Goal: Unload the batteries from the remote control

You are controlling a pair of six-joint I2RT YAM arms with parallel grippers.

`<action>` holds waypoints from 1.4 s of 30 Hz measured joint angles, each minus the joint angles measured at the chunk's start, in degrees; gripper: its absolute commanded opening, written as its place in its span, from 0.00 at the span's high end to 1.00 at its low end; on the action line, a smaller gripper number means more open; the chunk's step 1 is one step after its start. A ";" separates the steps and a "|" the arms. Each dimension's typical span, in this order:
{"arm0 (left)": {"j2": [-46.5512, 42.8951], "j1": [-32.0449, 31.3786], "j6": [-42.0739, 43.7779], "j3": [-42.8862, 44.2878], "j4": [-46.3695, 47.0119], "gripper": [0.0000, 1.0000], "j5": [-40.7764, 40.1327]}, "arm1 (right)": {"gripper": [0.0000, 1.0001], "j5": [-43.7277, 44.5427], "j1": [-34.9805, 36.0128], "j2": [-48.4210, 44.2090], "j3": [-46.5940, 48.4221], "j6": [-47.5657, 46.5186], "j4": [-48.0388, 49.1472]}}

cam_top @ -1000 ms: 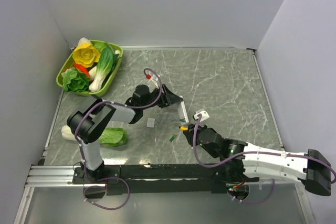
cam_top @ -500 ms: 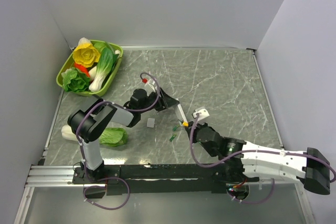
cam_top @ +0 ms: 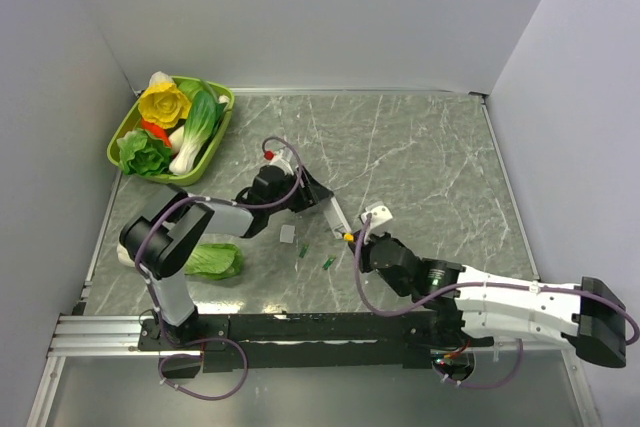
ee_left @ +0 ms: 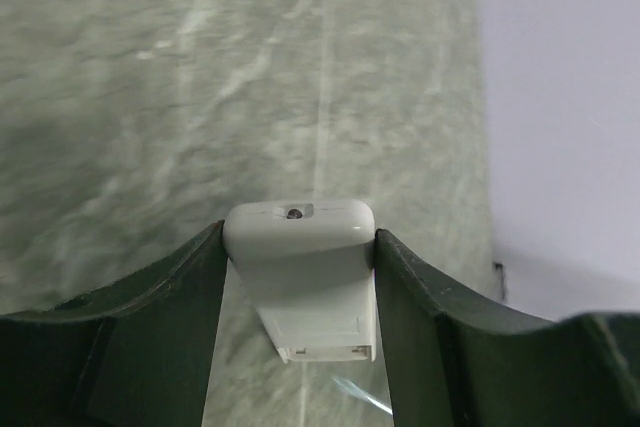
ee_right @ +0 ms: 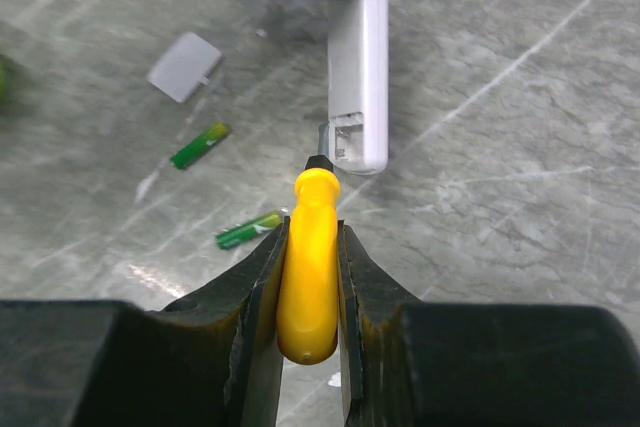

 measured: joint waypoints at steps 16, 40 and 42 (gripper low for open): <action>4.50 -5.99 5.57 27.76 -49.27 0.82 -18.32 | 1.00 -2.32 0.00 -13.84 -3.15 3.69 -2.49; 6.62 -7.96 9.42 39.63 -65.24 0.01 -21.90 | 1.00 4.20 -4.72 -5.66 -3.65 9.03 -7.04; 2.43 -7.67 9.42 37.83 -64.13 0.01 -22.23 | 1.00 3.78 -6.84 -3.61 -3.63 9.03 -5.95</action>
